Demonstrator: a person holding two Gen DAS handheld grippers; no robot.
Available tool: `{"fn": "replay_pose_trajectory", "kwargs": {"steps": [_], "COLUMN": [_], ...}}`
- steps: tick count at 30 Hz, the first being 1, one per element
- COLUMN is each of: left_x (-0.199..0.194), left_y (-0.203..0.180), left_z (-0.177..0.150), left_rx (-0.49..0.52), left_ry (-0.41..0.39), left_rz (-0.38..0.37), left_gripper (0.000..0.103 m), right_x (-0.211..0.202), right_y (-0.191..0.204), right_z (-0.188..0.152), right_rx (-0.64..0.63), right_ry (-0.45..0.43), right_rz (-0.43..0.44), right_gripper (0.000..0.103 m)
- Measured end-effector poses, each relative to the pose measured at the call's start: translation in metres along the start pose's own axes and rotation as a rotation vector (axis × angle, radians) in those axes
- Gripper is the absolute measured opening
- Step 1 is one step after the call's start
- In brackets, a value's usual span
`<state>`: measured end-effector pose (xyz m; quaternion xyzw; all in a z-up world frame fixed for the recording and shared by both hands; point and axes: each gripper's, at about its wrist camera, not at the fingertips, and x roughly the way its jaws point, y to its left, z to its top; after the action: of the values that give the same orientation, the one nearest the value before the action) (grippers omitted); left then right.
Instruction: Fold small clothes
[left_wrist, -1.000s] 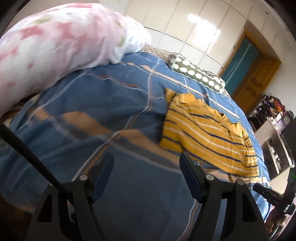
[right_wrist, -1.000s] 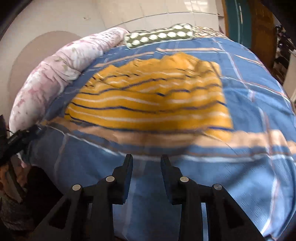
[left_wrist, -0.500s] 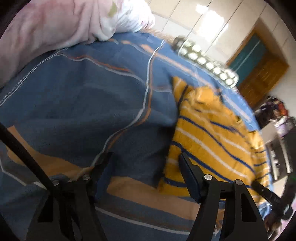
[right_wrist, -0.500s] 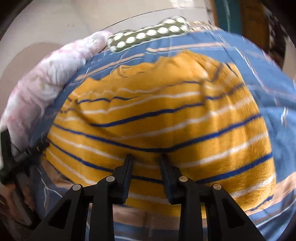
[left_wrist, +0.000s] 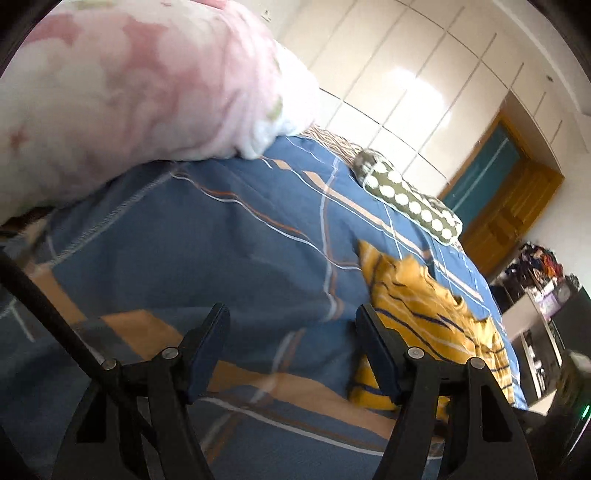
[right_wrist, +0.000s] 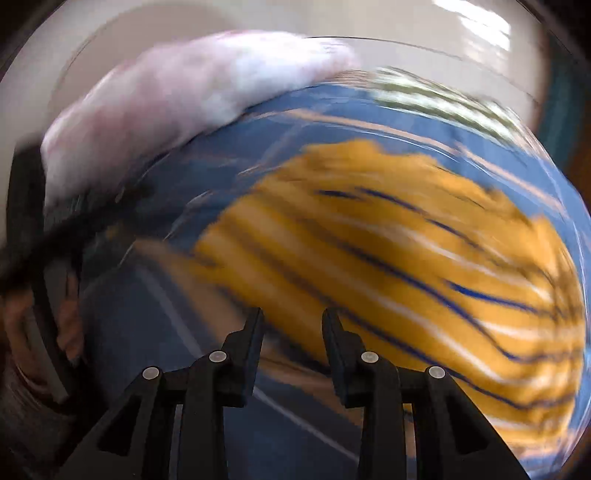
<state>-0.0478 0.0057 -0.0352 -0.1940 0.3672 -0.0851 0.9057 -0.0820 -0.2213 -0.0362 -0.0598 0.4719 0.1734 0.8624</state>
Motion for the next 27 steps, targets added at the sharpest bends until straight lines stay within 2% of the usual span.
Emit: {"fn": "replay_pose_trajectory", "kwargs": {"steps": [2, 7, 11, 17, 18, 19, 21, 24, 27], "left_x": [-0.004, -0.007, -0.01, -0.008, -0.009, -0.009, -0.009, -0.01, -0.011], "left_y": [0.011, 0.028, 0.035, 0.033, 0.032, 0.031, 0.029, 0.023, 0.014], "left_z": [0.002, 0.007, 0.007, 0.006, 0.006, 0.005, 0.003, 0.002, -0.002], "left_rx": [-0.025, -0.076, -0.1, -0.085, -0.083, -0.08, -0.068, -0.044, -0.012], "left_ry": [-0.002, -0.011, -0.01, -0.012, -0.014, -0.017, -0.02, -0.031, -0.043], "left_rz": [0.001, 0.001, -0.01, -0.005, -0.002, 0.001, 0.009, 0.023, 0.04], "left_gripper": [0.069, 0.069, 0.069, 0.069, 0.069, 0.069, 0.069, 0.069, 0.069], "right_x": [0.018, 0.045, 0.058, 0.077, 0.078, 0.078, 0.073, 0.042, -0.017], "right_y": [0.024, 0.05, 0.05, 0.063, 0.064, 0.064, 0.06, 0.032, -0.029], "right_z": [0.004, 0.006, 0.022, 0.034, 0.035, 0.036, 0.041, 0.052, 0.062], "right_rx": [-0.077, -0.212, -0.204, -0.272, -0.269, -0.257, -0.211, -0.042, 0.186], "right_ry": [0.02, 0.017, 0.014, 0.026, 0.033, 0.039, 0.035, -0.034, -0.173], "right_rz": [-0.029, -0.218, -0.268, -0.351, -0.344, -0.322, -0.294, -0.203, -0.145], "right_gripper": [0.035, 0.035, 0.035, 0.035, 0.03, 0.016, 0.01, 0.009, 0.009]}}
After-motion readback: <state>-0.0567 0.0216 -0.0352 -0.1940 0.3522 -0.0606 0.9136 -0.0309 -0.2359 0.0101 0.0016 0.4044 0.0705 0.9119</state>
